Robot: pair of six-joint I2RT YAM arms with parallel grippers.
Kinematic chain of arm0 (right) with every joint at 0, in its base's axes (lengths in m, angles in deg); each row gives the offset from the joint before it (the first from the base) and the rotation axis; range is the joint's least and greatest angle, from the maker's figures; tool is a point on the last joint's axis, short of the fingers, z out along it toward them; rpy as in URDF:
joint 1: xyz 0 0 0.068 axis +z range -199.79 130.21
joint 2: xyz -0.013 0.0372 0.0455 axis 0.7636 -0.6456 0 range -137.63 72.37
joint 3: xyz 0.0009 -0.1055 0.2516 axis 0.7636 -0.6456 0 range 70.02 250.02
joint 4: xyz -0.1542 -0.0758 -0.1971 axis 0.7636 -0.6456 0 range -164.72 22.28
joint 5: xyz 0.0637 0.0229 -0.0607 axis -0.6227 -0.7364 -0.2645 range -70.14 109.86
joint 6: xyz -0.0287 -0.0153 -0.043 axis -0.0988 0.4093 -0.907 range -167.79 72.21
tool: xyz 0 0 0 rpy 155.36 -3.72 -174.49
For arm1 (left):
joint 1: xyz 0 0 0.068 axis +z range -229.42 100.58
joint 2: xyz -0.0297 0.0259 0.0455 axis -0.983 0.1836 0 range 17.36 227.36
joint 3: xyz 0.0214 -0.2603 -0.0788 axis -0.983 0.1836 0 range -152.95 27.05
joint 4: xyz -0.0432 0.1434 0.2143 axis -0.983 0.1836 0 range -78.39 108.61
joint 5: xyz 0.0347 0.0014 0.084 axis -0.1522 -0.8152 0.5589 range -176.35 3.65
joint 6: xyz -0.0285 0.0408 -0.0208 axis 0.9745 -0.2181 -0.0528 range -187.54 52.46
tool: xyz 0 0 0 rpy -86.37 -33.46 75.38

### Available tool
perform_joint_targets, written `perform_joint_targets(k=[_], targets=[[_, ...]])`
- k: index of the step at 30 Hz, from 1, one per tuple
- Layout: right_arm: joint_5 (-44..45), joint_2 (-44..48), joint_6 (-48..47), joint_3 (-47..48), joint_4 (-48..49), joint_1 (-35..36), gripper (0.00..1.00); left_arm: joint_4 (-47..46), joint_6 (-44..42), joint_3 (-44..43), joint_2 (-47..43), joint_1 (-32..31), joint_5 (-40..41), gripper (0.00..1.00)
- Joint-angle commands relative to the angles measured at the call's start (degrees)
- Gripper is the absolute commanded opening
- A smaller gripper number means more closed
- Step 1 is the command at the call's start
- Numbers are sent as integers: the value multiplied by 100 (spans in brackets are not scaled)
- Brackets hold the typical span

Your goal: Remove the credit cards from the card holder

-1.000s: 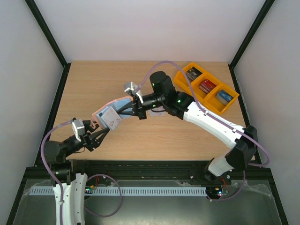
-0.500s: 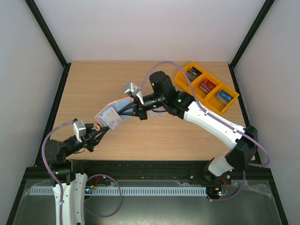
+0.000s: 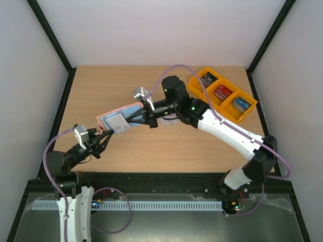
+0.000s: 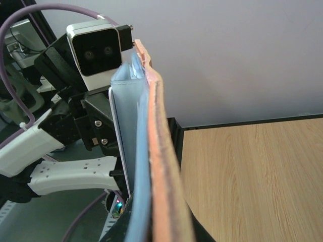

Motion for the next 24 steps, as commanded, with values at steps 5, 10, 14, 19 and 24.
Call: perform_joint_targets(k=[5, 10, 14, 19, 24], targets=[[-166, -95, 339, -21, 617, 156, 2, -292, 273, 82, -68, -1, 252, 36], [239, -207, 486, 39, 650, 213, 2, -329, 391, 137, -107, -6, 203, 46], [247, -219, 623, 38, 792, 216, 2, -290, 391, 165, -139, -1, 224, 47], [72, -259, 567, 27, 773, 274, 2, -290, 366, 181, -157, -6, 243, 43], [37, -362, 304, 138, 476, 396, 2, -385, 432, 210, -142, -1, 206, 43]])
